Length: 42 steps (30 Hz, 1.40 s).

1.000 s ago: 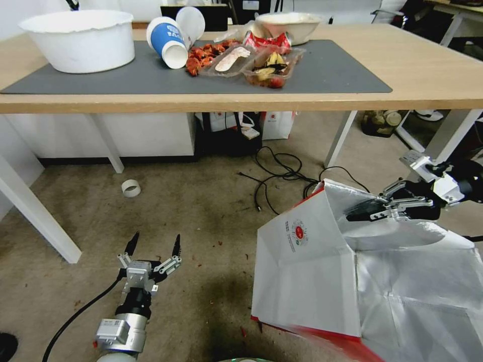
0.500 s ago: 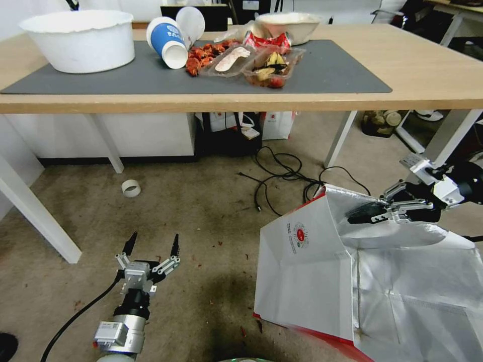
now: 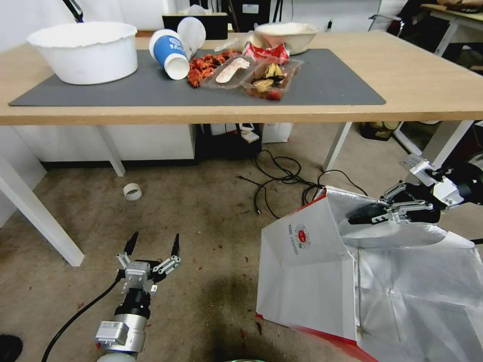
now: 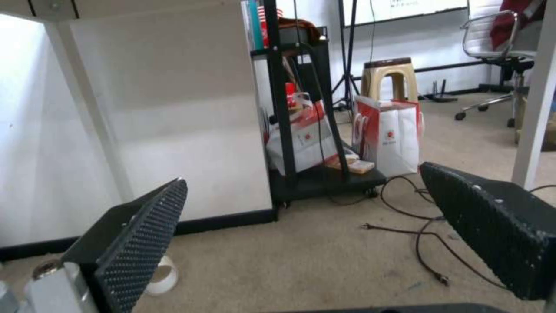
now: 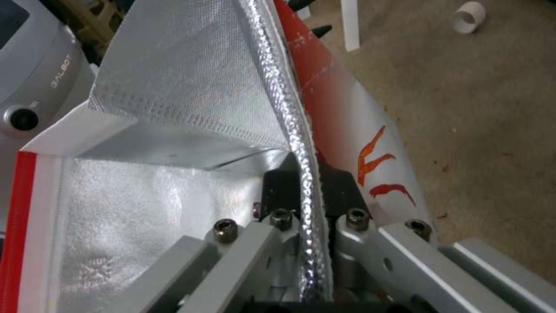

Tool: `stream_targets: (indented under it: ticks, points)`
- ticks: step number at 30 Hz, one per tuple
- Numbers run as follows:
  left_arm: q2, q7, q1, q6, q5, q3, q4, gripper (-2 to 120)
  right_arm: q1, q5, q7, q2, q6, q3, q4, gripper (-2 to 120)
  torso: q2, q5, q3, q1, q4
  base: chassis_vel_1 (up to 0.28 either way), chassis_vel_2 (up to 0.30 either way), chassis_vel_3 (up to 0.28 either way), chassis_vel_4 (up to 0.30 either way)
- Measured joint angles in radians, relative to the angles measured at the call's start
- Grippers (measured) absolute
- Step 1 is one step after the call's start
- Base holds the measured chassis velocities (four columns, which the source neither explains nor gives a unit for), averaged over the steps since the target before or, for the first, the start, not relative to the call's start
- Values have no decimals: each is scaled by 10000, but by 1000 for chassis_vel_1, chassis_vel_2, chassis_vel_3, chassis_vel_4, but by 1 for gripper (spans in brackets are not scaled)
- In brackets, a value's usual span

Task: Pick up the food delivery bag from the floor and place it on the table.

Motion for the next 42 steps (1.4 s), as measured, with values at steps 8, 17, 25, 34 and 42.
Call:
stream_targets:
  ticks: [8,17,25,34,42]
  points:
    - [0,6,26,-24,1,-1,9,100,-11,-41,-12,16,15,7,33,0,289,0,240,53,0,0,0,0,0]
    - [-2,48,15,-24,29,22,52,100,-12,-176,-29,157,73,-70,25,0,680,1,553,132,0,0,0,0,0]
    - [8,48,-117,4,34,55,165,100,79,-331,-75,207,153,-284,-38,0,1009,0,812,205,-1,0,0,0,0]
    - [43,58,-260,49,34,92,251,100,181,-377,-122,210,202,-359,-156,0,1319,0,1048,284,0,0,0,0,0]
    - [63,87,-413,197,34,116,311,100,205,-517,-239,237,282,-371,-290,0,1651,0,1287,377,0,0,0,0,0]
